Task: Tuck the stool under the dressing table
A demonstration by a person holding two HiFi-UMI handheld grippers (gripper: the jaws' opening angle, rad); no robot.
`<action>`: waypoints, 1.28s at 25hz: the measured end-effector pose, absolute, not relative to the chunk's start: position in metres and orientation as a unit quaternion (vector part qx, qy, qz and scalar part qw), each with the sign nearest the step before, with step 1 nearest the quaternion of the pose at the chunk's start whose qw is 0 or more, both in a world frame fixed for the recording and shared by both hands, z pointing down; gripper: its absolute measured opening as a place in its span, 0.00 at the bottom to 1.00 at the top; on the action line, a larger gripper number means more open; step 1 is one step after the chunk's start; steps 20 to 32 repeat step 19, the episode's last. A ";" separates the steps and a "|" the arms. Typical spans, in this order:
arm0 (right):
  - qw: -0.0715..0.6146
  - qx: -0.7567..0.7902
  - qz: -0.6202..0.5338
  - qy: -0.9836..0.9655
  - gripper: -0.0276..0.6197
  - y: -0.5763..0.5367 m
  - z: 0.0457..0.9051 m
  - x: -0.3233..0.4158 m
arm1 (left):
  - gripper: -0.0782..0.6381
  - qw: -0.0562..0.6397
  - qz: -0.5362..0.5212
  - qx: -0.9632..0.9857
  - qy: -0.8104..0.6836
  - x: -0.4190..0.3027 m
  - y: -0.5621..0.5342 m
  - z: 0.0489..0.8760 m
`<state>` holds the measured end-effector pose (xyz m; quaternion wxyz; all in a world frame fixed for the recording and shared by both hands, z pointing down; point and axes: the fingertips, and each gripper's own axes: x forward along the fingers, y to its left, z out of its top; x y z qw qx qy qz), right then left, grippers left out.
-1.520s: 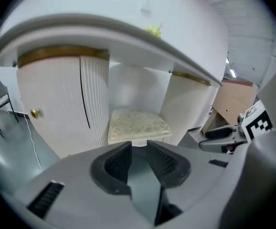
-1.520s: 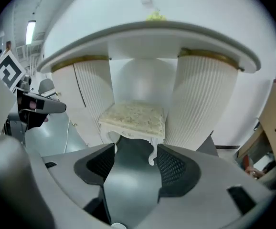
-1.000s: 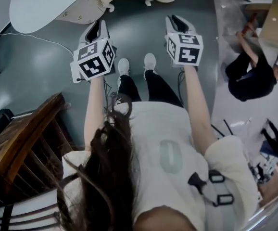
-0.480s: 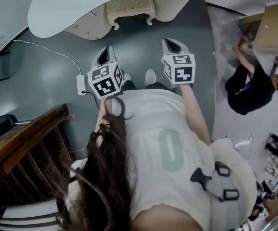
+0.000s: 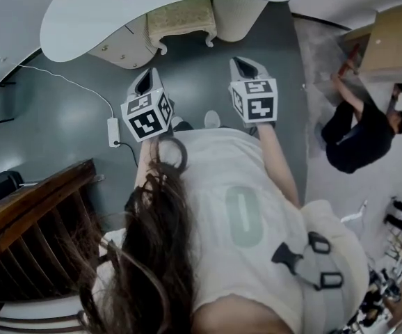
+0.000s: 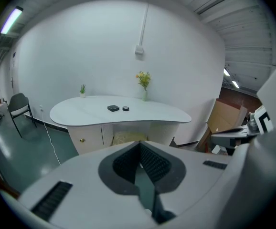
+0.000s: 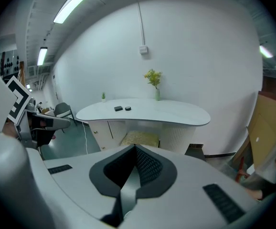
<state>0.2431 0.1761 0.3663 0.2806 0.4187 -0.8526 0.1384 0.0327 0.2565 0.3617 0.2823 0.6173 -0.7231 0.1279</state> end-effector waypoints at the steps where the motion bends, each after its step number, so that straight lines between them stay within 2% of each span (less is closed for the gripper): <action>1: 0.279 0.419 0.136 -0.853 0.05 0.175 0.365 0.245 | 0.11 0.284 0.127 0.616 -0.724 0.033 0.256 0.361; 32: 0.277 0.401 0.124 -0.864 0.05 0.166 0.362 0.250 | 0.11 0.298 0.123 0.602 -0.731 0.039 0.258 0.364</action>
